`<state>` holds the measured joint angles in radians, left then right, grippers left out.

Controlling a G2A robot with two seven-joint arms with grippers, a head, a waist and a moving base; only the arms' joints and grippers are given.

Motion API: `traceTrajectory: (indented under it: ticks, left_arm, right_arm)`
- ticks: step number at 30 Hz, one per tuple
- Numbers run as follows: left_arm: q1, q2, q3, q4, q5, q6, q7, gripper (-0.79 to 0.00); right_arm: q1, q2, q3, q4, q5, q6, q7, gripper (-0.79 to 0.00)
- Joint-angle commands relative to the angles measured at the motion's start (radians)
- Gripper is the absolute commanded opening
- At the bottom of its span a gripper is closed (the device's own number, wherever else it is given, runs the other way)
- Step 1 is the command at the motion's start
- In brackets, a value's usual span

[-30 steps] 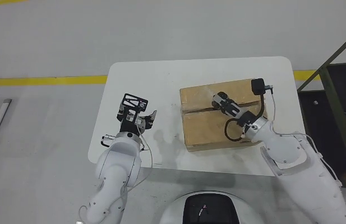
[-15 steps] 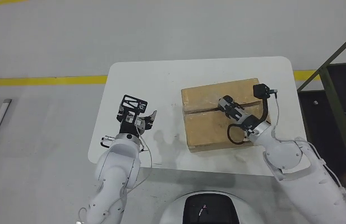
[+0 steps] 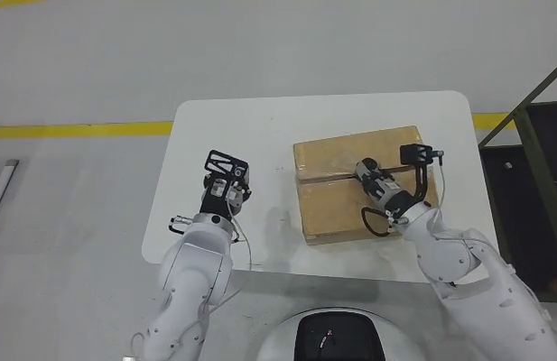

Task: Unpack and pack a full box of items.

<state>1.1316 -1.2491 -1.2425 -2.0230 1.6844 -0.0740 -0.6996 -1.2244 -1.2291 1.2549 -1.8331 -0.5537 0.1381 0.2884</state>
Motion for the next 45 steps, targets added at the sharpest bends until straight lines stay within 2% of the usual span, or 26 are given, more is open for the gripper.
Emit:
traceTrajectory:
  ticks: [1,8,9,10,11,12,13,14,25,30,31,32,33,34,35,45]
  left_arm:
    - [-0.007,-0.002,0.01,0.0,-0.001,-0.005,0.007,-0.785]
    - [-0.029,-0.012,0.038,0.009,-0.016,-0.005,0.005,-0.77]
    - [-0.03,-0.013,0.039,0.01,-0.021,-0.004,0.002,-0.499]
    - [-0.03,-0.013,0.039,0.01,-0.021,-0.004,0.002,-0.446]
    - [-0.03,-0.013,0.039,0.01,-0.021,-0.004,0.002,-0.428]
    - [-0.03,-0.013,0.039,0.01,-0.021,-0.004,0.002,-0.317]
    - [-0.03,-0.013,0.039,0.01,-0.021,-0.004,0.002,-0.126]
    - [-0.03,-0.013,0.039,0.01,-0.021,-0.004,0.002,0.0]
    - [-0.03,-0.013,0.039,0.01,-0.021,-0.004,0.002,0.0]
    - [-0.02,-0.015,0.04,0.021,-0.018,-0.003,0.055,0.0]
    - [-0.023,-0.016,0.046,0.025,-0.018,-0.003,0.064,-0.034]
    - [-0.027,-0.018,0.053,0.03,-0.021,-0.005,0.071,-0.397]
    - [-0.033,-0.02,0.06,0.037,-0.019,-0.006,0.077,-0.462]
    - [-0.04,-0.022,0.07,0.042,-0.019,-0.007,0.083,-0.646]
    - [-0.047,-0.024,0.078,0.049,-0.02,-0.006,0.09,-0.785]
    - [-0.129,-0.05,0.166,0.142,-0.089,-0.024,0.135,-0.785]
  right_arm:
    - [-0.003,0.0,0.005,0.001,-0.008,0.007,-0.01,-0.785]
    - [-0.014,-0.003,-0.002,0.0,-0.077,0.016,-0.042,-0.785]
    - [-0.018,-0.005,-0.002,0.002,-0.055,0.016,-0.047,-0.785]
    - [-0.019,-0.005,-0.002,0.007,-0.055,0.015,-0.05,-0.785]
    - [-0.019,-0.006,-0.003,0.011,-0.059,0.012,-0.053,-0.785]
    - [-0.02,-0.007,-0.004,0.014,-0.057,0.012,-0.056,-0.785]
    - [-0.02,-0.007,-0.004,0.016,-0.054,0.012,-0.057,-0.785]
    - [-0.019,-0.008,-0.005,0.017,-0.055,0.011,-0.056,-0.785]
    - [-0.019,-0.008,-0.005,0.017,-0.055,0.011,-0.056,-0.785]
    - [-0.048,-0.012,0.005,0.015,-0.042,0.012,-0.123,-0.785]
    - [-0.054,-0.014,0.006,0.015,-0.035,0.01,-0.138,-0.785]
    - [-0.059,-0.015,0.007,0.013,-0.023,0.002,-0.152,-0.785]
    - [-0.063,-0.016,0.01,0.016,-0.019,-0.001,-0.16,-0.785]
    - [-0.065,-0.016,0.01,0.017,-0.021,-0.004,-0.162,-0.785]
    - [-0.066,-0.016,0.011,0.019,-0.023,-0.006,-0.162,-0.785]
    - [-0.054,-0.025,0.001,0.048,-0.038,0.024,-0.156,-0.785]
